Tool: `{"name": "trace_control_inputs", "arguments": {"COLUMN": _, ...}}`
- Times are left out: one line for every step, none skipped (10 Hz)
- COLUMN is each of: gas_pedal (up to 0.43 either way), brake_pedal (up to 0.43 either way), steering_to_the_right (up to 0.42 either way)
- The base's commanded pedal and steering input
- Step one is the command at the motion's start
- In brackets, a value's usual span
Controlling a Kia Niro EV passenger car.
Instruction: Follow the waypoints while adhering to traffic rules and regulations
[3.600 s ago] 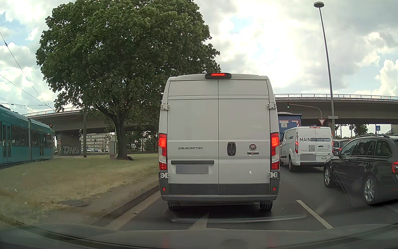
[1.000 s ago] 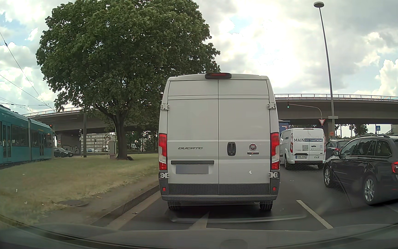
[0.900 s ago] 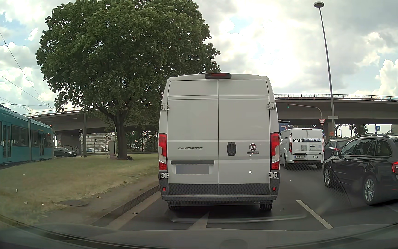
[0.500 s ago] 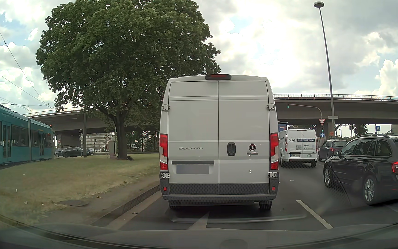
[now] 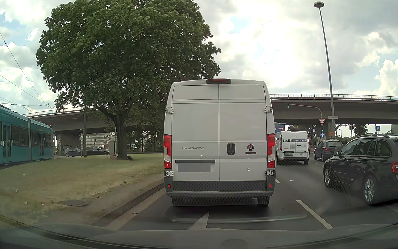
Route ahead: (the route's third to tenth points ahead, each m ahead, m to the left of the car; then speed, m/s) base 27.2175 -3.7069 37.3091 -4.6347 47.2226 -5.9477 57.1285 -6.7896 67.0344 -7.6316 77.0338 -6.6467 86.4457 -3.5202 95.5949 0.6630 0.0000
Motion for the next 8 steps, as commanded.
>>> {"name": "trace_control_inputs", "arguments": {"gas_pedal": 0.0, "brake_pedal": 0.037, "steering_to_the_right": 0.002}}
{"name": "trace_control_inputs", "arguments": {"gas_pedal": 0.0, "brake_pedal": 0.037, "steering_to_the_right": 0.002}}
{"name": "trace_control_inputs", "arguments": {"gas_pedal": 0.0, "brake_pedal": 0.037, "steering_to_the_right": 0.003}}
{"name": "trace_control_inputs", "arguments": {"gas_pedal": 0.079, "brake_pedal": 0.037, "steering_to_the_right": 0.002}}
{"name": "trace_control_inputs", "arguments": {"gas_pedal": 0.13, "brake_pedal": 0.037, "steering_to_the_right": 0.003}}
{"name": "trace_control_inputs", "arguments": {"gas_pedal": 0.157, "brake_pedal": 0.037, "steering_to_the_right": 0.003}}
{"name": "trace_control_inputs", "arguments": {"gas_pedal": 0.228, "brake_pedal": 0.037, "steering_to_the_right": 0.003}}
{"name": "trace_control_inputs", "arguments": {"gas_pedal": 0.28, "brake_pedal": 0.037, "steering_to_the_right": 0.003}}
